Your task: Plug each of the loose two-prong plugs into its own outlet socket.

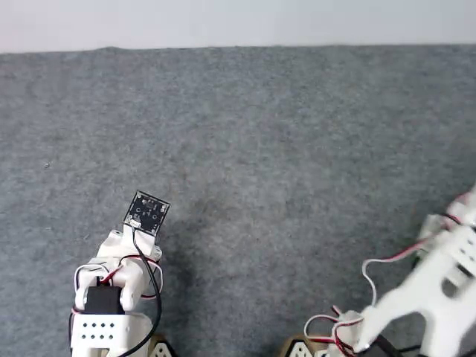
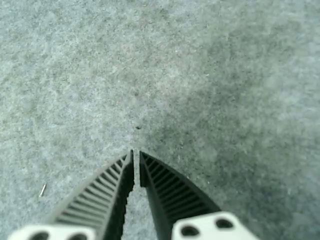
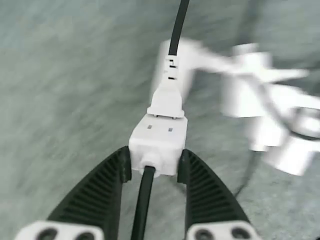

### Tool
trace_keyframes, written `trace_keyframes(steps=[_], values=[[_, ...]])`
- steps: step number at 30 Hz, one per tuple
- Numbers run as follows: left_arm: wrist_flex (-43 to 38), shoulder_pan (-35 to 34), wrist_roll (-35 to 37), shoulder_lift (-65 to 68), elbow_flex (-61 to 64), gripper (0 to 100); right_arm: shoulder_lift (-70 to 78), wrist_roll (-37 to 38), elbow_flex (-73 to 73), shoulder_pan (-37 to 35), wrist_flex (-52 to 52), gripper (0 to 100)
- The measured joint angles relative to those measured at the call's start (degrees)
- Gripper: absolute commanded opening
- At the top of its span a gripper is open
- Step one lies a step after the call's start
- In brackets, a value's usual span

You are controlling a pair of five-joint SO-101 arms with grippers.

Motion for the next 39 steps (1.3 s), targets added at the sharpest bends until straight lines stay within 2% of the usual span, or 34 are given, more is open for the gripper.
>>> trace_keyframes(steps=[3,5,12,17,22,26,30,39], values=[[0.00,0.00,0.00,0.00,0.00,1,0.00,3.96,1.93,2.37,-0.53,23.4],[0.00,0.00,0.00,0.00,0.00,1,0.00,6.33,3.60,2.37,-0.44,25.1],[0.00,0.00,0.00,0.00,0.00,1,-0.35,8.09,4.92,2.20,0.35,14.1],[0.00,0.00,0.00,0.00,0.00,1,-2.55,8.26,4.22,0.97,6.07,0.2],[0.00,-1.23,0.00,0.00,0.00,1,-8.00,8.26,4.48,0.70,10.37,0.9],[0.00,-4.92,0.00,0.00,-0.09,1,-14.59,8.18,11.43,0.26,9.49,1.0],[0.00,-5.36,0.00,0.00,-0.09,1,-22.42,8.26,22.24,-3.52,5.80,1.1],[6.33,-5.45,2.02,0.00,-3.87,1,-40.44,8.44,41.93,-21.36,0.97,1.1]])
